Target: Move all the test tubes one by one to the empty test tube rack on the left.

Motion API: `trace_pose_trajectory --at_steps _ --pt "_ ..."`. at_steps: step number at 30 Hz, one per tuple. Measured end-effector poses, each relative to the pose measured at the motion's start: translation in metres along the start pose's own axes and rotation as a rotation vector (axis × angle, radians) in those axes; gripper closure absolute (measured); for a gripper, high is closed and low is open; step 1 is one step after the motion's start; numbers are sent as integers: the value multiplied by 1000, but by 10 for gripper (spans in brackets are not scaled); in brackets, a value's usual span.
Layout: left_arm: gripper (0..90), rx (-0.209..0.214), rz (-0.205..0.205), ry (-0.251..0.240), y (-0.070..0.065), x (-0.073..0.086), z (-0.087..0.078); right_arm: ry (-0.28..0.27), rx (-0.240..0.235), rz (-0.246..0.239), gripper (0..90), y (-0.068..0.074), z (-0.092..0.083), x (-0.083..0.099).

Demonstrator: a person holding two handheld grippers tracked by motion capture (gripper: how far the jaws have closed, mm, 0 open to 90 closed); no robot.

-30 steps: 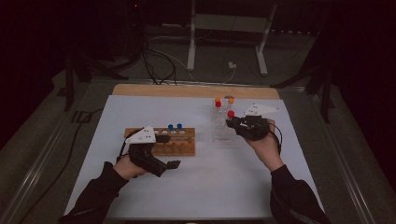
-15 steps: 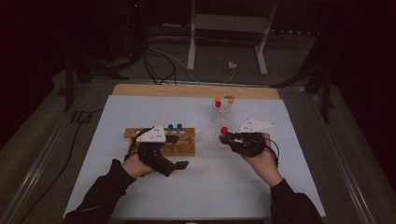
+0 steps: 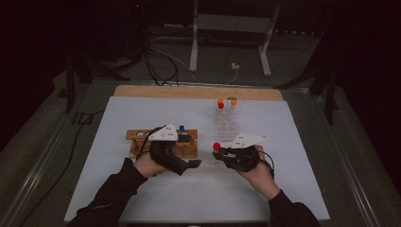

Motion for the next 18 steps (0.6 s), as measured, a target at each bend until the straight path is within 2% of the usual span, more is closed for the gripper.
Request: trace_pose_trajectory --at_steps 5,7,8,9,18 --pt "97 -5 2 -2 -1 -3 12 7 -15 -13 755 7 3 1" --pt "159 -14 0 -4 0 -4 17 3 -21 -13 755 9 3 0" --pt "163 -6 -1 -5 -1 -4 19 2 -22 -16 755 9 2 0" --pt "177 -16 3 -4 0 -4 21 1 -24 -17 755 10 2 -1" --pt "428 -20 18 0 -2 -8 38 -3 -30 -18 755 12 1 -2"
Point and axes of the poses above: each handheld gripper's, and its own axes: z roughly forward along the jaws, x roughly out of its underside, y roughly to its left, the point moved 10 cm from there along z, roughly forward along the jaws, and after that the axes turned 2 degrees about -y, right-handed, at the moved point
